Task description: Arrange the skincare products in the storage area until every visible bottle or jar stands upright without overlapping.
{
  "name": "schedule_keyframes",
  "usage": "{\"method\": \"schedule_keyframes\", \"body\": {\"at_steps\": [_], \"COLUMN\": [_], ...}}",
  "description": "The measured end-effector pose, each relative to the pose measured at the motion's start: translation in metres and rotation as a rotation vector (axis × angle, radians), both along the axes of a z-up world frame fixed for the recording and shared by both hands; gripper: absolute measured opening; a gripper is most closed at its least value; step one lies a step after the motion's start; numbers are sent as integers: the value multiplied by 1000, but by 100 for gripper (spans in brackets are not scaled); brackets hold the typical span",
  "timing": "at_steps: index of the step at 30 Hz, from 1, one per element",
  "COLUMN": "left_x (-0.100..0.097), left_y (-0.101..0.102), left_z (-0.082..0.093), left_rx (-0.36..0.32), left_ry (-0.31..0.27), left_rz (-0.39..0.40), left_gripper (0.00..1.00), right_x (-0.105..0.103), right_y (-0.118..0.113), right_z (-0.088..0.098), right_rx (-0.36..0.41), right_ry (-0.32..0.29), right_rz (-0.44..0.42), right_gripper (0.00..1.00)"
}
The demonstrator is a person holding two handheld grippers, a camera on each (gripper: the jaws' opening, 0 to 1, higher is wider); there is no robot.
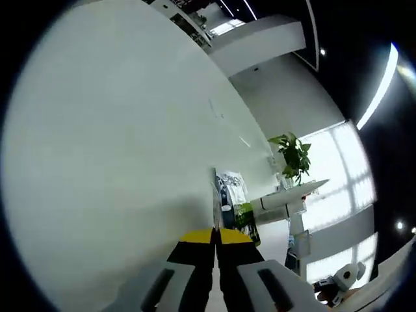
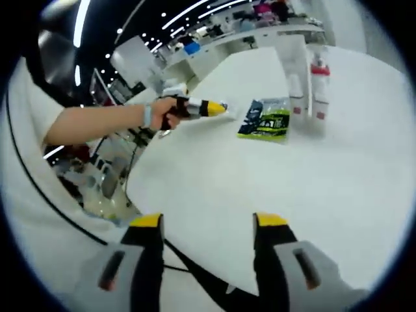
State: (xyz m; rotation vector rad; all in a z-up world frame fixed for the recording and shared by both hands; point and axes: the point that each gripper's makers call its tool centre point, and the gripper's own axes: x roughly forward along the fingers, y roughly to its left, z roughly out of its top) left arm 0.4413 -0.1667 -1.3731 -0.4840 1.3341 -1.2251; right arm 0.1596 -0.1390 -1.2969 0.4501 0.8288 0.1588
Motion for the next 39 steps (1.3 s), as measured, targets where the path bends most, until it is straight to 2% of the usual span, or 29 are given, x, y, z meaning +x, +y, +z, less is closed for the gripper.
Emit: {"method": "schedule_keyframes", "body": {"at_steps": [3,8,12,14,16,17,19,28,39], "left_x": [5,23,13,10,2,1,4,4,19], "left_y": [-8,-18,-21,-21,-18,-19,-19,-19,-17], "left_z": [-4,-15,-12,-12,-12,-9,-9,-6,-14], "left_rx": [9,22,50,67,112,104,122,199,239], "left_ry": [24,35,48,41,28,28,47,68,70], "left_rz": [-29,-24,-21,-34,-69,-79,-70,-126,-149], "left_gripper": [1,1,1,2,2,2,2,3,4], "right_x": [-5,-11,-11,-11,-11,-11,-11,-12,-14], "right_y": [-2,-7,-5,-4,-2,-1,-1,-1,-1], "right_z": [0,-2,-2,-2,-1,-1,-1,-1,0], "right_rx": [-6,1,17,15,22,28,34,48,66], "right_ry": [7,14,13,13,13,11,8,4,-7], "right_rz": [-24,-71,-95,-96,-97,-101,-108,-128,-148], "right_gripper": [54,54,54,54,53,53,53,53,53]}}
